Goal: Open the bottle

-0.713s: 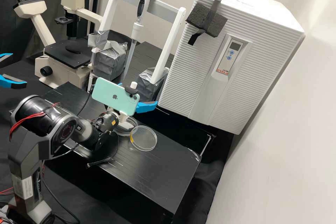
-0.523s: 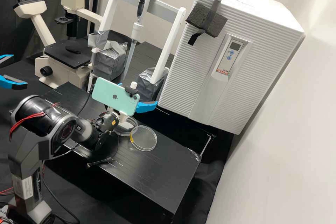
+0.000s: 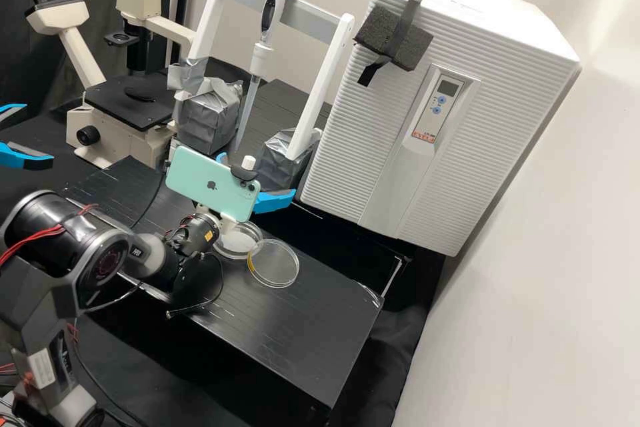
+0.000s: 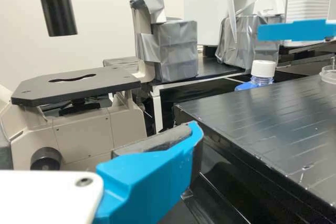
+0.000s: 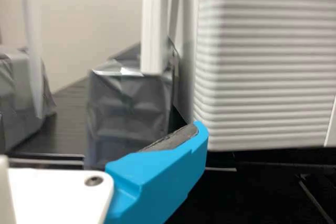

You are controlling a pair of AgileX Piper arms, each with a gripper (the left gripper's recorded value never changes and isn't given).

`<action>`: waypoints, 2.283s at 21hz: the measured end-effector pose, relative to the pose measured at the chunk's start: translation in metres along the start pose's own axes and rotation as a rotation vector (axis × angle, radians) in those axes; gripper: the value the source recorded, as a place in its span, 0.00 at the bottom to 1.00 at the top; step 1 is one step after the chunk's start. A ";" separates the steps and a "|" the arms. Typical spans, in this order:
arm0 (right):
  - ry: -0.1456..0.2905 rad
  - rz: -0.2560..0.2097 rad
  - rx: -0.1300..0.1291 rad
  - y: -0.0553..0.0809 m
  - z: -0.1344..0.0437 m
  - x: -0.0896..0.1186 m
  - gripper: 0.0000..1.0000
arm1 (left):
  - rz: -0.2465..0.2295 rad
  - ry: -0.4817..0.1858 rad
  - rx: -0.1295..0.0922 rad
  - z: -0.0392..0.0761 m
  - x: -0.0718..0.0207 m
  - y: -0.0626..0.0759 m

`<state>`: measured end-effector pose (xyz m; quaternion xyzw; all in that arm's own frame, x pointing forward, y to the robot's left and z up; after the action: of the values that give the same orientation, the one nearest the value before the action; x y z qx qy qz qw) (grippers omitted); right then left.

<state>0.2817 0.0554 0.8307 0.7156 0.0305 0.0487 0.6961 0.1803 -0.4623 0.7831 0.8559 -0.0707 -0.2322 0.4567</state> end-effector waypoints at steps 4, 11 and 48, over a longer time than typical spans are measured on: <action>0.058 -0.060 0.006 -0.018 -0.013 -0.007 1.00 | -0.001 -0.001 -0.004 0.001 0.0008 -0.001; 0.080 -0.139 0.010 -0.039 -0.019 -0.006 1.00 | -0.003 -0.001 -0.006 0.001 0.0009 -0.001; -0.014 -0.168 0.021 -0.055 0.001 0.004 0.00 | 0.002 0.003 -0.007 -0.001 0.0040 0.001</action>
<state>0.2867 0.0569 0.7761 0.7183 0.0862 -0.0153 0.6903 0.1845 -0.4629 0.7828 0.8546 -0.0701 -0.2305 0.4600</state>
